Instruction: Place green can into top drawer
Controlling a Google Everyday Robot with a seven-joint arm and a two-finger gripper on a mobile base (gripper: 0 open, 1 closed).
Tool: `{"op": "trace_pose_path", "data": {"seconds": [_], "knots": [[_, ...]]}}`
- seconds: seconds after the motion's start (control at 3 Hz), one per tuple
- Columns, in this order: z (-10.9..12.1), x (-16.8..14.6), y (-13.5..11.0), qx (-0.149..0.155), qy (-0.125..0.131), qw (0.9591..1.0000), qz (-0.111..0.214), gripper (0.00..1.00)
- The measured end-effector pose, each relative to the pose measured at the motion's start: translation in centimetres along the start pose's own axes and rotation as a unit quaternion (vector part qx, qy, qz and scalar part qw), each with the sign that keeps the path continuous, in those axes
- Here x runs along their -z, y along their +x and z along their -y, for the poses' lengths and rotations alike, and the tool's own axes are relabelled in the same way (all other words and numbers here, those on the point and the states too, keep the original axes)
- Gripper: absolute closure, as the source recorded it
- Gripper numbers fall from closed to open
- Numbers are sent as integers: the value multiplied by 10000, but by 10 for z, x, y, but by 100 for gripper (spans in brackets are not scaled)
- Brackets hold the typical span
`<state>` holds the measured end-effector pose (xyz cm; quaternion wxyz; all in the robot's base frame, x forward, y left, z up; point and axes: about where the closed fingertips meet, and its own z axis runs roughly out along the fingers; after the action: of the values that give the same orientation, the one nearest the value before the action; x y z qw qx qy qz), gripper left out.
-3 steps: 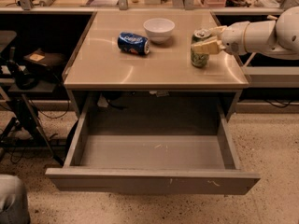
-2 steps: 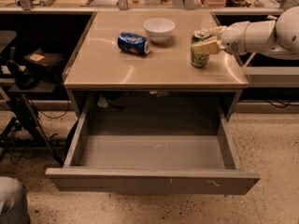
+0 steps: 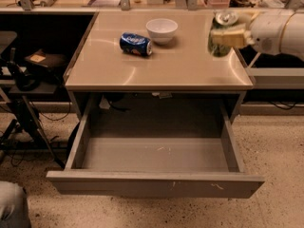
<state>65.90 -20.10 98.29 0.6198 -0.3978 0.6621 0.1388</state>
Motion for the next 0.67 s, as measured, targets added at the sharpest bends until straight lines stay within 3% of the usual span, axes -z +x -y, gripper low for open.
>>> {"op": "trace_pose_path", "data": {"seconds": [0.33,0.67], "knots": [[-48,40,-86,465,490,9963,521,100],[-82,44,-89,456,378,9962,643,100]]}}
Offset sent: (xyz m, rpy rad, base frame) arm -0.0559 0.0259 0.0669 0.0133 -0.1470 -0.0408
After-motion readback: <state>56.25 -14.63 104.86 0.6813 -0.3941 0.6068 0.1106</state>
